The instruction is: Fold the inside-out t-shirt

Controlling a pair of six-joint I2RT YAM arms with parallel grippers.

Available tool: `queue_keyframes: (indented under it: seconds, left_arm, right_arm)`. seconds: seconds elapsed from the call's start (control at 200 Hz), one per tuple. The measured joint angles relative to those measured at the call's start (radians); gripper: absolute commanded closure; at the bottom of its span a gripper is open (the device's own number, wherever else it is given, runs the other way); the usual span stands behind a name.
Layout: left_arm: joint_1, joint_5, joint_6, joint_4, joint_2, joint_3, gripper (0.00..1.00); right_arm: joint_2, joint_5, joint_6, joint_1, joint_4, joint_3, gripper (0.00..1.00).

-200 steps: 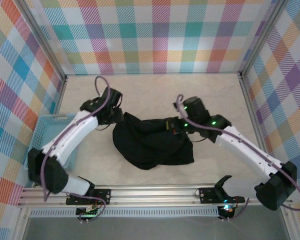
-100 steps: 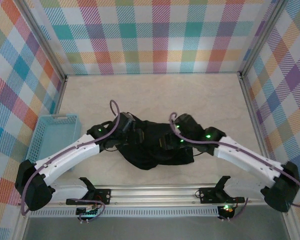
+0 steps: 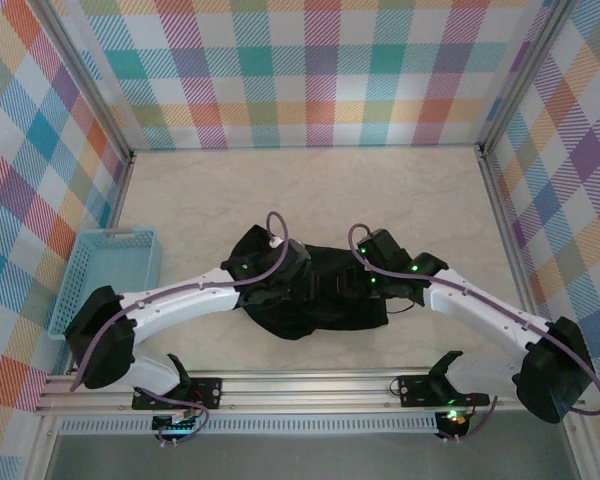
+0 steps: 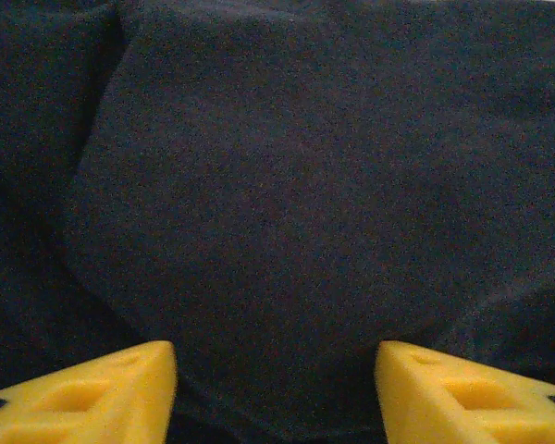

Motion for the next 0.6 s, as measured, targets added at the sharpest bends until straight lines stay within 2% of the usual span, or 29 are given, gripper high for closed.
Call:
queue_keyframes:
  seconds: [0.055,0.145,0.25,0.415,0.6]
  left_arm:
    - [0.000,0.000,0.014,0.000,0.025,0.013,0.62]
    - [0.000,-0.001,0.021,0.003,0.053,0.039,0.82]
    - [0.006,-0.005,0.051,0.002,0.073,0.084,0.99]
    - [0.021,-0.028,0.108,-0.034,0.077,0.192,1.00]
    - [0.024,-0.053,0.177,-0.059,0.045,0.308,1.00]
  right_arm:
    - [0.016,-0.016,0.011,0.000,0.009,-0.004,0.62]
    - [0.023,-0.033,0.000,0.000,0.031,-0.003,0.82]
    - [0.021,-0.035,-0.016,0.000,0.036,0.005,0.97]
    - [-0.030,-0.005,-0.055,0.000,0.029,0.028,1.00]
    - [-0.093,0.108,-0.087,-0.010,0.000,0.040,1.00]
